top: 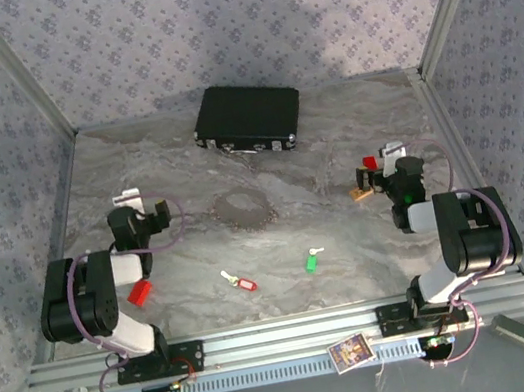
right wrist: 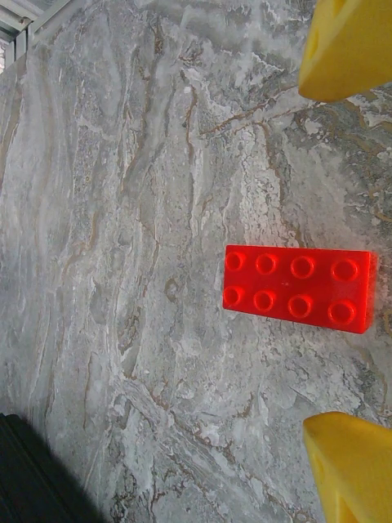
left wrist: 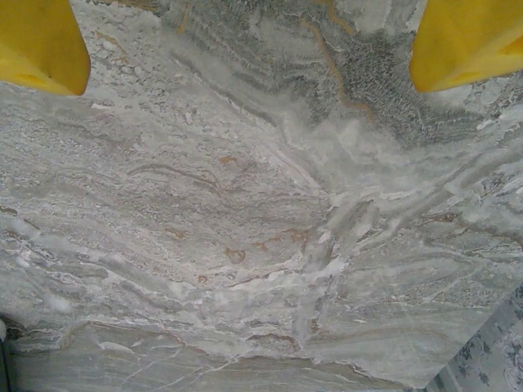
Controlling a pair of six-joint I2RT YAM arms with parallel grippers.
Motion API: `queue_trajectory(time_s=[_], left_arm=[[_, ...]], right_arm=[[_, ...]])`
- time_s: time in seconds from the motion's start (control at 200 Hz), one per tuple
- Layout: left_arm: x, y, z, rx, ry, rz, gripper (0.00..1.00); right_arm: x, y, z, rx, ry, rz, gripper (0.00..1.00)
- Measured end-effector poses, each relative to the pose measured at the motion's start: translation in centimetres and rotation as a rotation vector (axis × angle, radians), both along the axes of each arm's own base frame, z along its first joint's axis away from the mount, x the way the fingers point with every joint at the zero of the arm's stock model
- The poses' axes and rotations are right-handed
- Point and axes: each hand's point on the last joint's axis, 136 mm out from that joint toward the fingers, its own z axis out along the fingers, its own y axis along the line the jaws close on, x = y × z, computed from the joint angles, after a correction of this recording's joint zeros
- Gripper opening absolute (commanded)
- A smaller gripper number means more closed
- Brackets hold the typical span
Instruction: Put the keys on the keyring
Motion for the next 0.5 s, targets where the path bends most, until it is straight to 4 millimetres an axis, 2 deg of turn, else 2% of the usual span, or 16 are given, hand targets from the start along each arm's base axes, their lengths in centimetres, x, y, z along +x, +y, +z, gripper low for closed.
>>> queue_trajectory(time_s=[0.5], left_arm=[[0.03,-0.37,0.0,-0.01,0.0,-0.021,1.0]], right_arm=[[0.0,0.0,0.0,0.0,0.0,0.0,0.99]])
